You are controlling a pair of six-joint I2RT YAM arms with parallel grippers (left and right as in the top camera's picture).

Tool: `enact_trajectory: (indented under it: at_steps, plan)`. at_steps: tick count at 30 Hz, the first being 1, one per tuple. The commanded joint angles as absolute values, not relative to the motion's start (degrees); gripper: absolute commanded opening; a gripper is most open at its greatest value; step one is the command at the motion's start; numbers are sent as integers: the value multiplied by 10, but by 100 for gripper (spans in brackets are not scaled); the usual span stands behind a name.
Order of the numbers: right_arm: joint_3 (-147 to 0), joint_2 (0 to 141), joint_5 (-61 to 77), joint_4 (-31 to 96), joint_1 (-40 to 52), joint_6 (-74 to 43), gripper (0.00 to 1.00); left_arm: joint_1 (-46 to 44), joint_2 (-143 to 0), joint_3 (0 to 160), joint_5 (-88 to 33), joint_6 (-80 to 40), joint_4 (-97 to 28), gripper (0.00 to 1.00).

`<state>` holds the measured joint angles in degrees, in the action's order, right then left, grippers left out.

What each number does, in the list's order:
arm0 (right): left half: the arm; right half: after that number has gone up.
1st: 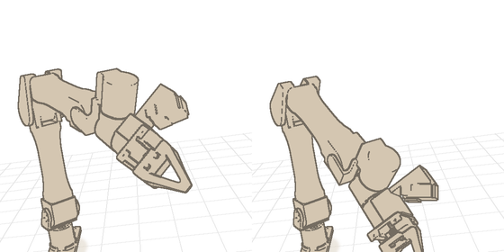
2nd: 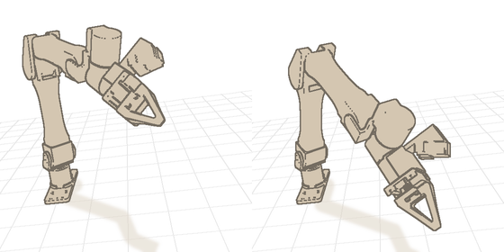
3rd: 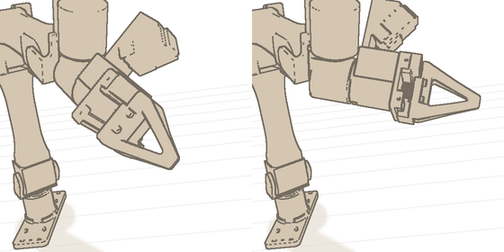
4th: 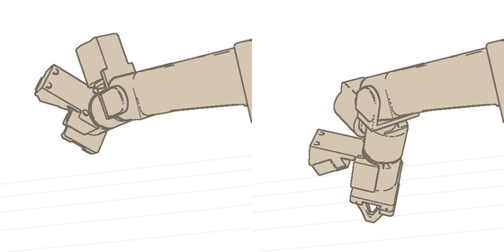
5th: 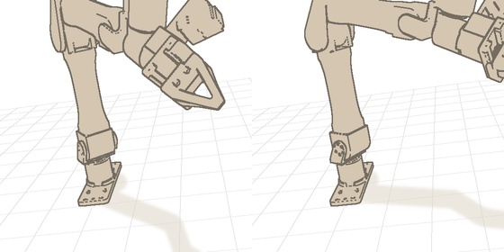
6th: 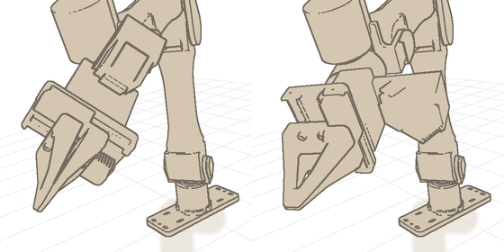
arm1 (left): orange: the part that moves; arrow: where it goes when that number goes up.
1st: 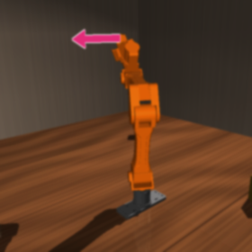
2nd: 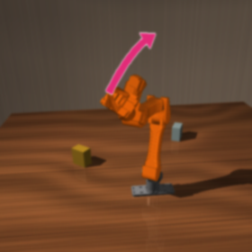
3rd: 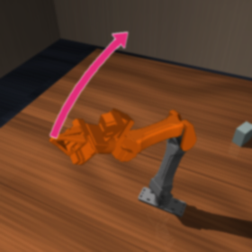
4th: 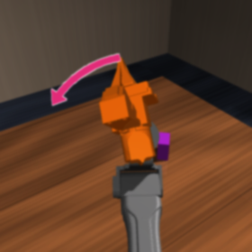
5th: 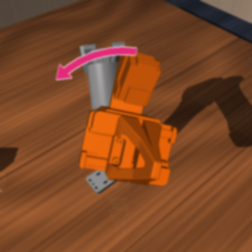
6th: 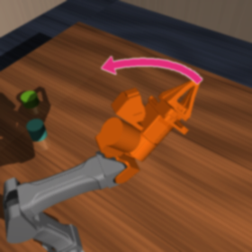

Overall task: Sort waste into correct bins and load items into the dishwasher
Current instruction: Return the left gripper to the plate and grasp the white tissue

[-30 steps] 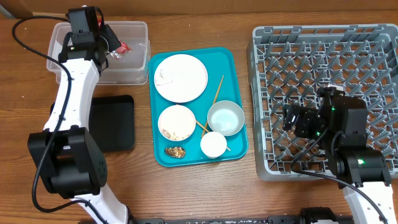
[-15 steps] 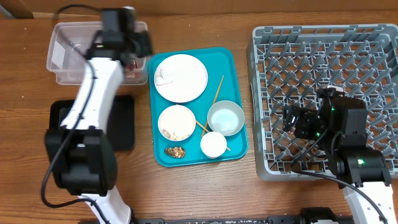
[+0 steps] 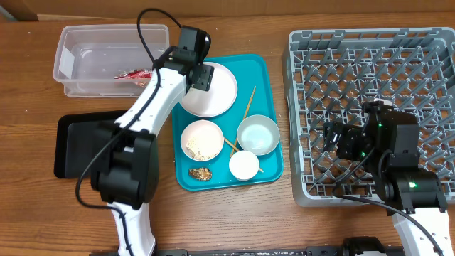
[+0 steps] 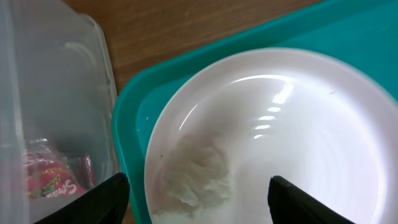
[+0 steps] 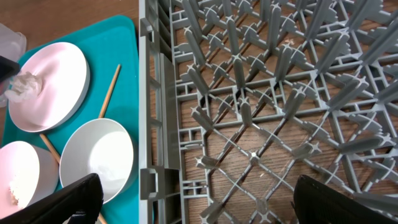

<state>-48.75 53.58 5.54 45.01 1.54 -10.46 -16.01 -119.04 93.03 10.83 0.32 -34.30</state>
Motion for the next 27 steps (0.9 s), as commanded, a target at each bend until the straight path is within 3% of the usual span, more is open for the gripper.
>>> enact_trajectory:
  at_steps: [1,6,8,9,11,13,27]
  plan:
    - [-504,535,52,449,18,-105,100,-157,-1220,938,141,18,-342,74]
    - [-504,535,52,449,18,-105,100,-157,-1253,938,140,18,-343,70]
    - [-504,535,52,449,18,-105,100,-157,-1259,939,139,17,-345,52]
    - [-504,535,52,449,18,-105,100,-157,-1259,938,140,17,-346,36]
    - [-504,535,52,449,18,-105,100,-157,-1259,939,140,18,-346,17]
    - [-504,535,52,449,18,-105,100,-157,-1258,940,142,18,-345,5]
    - [-504,535,52,451,18,-105,100,-138,-1122,1030,135,-53,-375,4]
